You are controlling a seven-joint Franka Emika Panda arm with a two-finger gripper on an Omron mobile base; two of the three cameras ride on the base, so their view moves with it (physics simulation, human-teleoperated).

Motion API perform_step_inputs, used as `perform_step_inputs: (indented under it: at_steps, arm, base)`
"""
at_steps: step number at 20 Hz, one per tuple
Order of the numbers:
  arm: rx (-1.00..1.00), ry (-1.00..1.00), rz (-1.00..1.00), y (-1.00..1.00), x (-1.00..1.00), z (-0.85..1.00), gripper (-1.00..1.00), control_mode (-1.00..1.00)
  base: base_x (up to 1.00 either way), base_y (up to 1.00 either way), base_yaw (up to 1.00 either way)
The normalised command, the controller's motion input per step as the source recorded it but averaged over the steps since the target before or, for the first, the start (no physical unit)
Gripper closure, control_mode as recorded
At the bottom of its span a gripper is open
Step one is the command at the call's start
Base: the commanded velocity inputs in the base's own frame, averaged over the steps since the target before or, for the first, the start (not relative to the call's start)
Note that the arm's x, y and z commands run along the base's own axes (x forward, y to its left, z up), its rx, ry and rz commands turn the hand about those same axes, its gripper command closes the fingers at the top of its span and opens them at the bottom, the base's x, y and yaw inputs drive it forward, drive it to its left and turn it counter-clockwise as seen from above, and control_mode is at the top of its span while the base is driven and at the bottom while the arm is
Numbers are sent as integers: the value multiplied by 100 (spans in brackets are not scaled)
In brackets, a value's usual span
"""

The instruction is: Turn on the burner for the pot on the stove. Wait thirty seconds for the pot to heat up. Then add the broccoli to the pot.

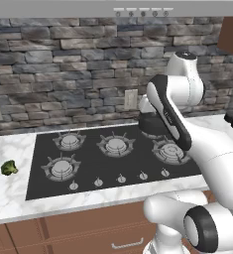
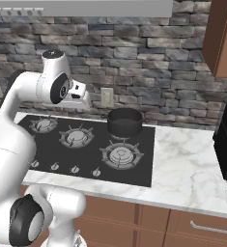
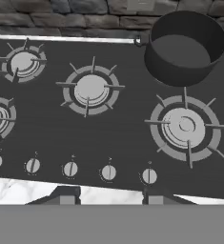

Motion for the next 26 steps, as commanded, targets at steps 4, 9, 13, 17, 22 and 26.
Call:
perform_step_inputs:
  at_steps: [4, 9, 13, 17, 22, 26]
  arm:
    - [0, 0, 0, 0, -16, -7, -100, -100]
    - [0, 3, 0, 1, -31, -16, -100, -100]
    - [0, 9, 0, 1, -40, -26, -100, -100]
    - [0, 5, -1, 4, -23, -41, -100, -100]
    - [0, 13, 0, 7, -16, -46, -100, -100]
    - [0, 7, 0, 11, -2, -44, -100, -100]
  base:
    - [0, 0, 0]
    - [0, 0, 0]
    - [0, 0, 0]
    - [0, 0, 0]
    - [0, 0, 0]
    - [0, 0, 0]
